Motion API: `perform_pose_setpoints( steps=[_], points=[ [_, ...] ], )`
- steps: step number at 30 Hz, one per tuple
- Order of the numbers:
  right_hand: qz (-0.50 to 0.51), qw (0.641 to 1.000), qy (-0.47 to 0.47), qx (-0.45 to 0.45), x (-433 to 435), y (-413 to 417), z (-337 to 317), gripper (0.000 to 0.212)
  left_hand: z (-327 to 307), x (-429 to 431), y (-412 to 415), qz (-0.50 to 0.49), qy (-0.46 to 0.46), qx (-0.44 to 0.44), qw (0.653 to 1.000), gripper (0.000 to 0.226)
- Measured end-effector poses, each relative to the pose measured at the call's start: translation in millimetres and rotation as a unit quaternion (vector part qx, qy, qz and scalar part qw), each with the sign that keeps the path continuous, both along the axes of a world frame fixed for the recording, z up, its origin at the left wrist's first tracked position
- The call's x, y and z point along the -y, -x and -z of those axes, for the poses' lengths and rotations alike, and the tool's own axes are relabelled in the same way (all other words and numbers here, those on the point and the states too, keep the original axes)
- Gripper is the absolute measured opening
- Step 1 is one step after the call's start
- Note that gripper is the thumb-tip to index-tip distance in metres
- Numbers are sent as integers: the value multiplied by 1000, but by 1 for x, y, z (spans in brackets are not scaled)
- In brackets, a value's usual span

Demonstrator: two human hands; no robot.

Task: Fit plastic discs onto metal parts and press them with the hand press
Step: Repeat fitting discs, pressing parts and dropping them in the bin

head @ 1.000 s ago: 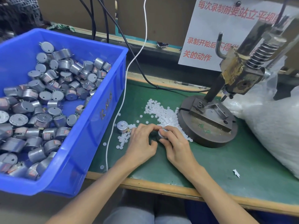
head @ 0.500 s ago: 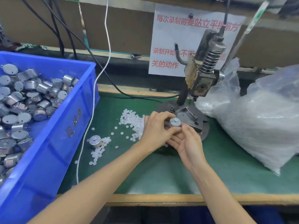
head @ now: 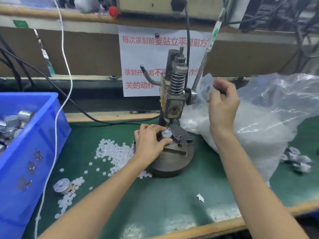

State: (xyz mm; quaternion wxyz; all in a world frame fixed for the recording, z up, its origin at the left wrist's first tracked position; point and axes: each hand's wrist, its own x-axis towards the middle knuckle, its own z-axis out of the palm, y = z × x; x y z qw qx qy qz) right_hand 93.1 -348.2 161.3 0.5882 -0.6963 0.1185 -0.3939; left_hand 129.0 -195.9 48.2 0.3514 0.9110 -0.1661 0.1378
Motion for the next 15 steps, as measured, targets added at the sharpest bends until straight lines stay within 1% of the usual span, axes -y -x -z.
perform_pose_setpoints(
  steps=[1, 2, 3, 4, 5, 6, 7, 8, 10, 11, 15],
  points=[
    [-10, 1000, 19, 9, 7, -14, -25, 40, 0, 0, 0, -1, 1, -2, 1000, 42],
    [-35, 999, 21, -4, 13, -27, -50, 48, -1, 1, 0, -2, 4, -6, 1000, 42],
    [-73, 997, 11, -26, 16, -37, -72, 52, -1, 1, 0, -3, 7, -9, 1000, 41],
    [-112, 993, -4, -43, 18, -43, -88, 49, 0, 1, 0, -3, 8, -11, 1000, 41],
    [-138, 989, -14, -46, 17, -44, -97, 41, 0, 1, 0, -4, 9, -10, 1000, 41],
    [-142, 989, -7, -34, 13, -42, -99, 28, 1, 1, 0, -5, 10, -7, 1000, 41],
    [-128, 992, 9, -6, 9, -36, -94, 14, 2, 1, 0, -6, 11, -4, 1000, 42],
    [-107, 993, 30, 33, 4, -27, -84, 6, 3, 1, -1, -6, 13, -1, 1000, 42],
    [-87, 988, 38, 123, -4, -5, -58, 24, 4, 1, -1, -6, 16, 5, 1000, 43],
    [-89, 984, 29, 155, -7, 6, -46, 26, 3, 0, -1, -4, 16, 6, 1000, 44],
    [-85, 976, 5, 202, -20, 23, -23, 22, 4, 0, -1, -5, 16, 9, 1000, 44]
  ],
)
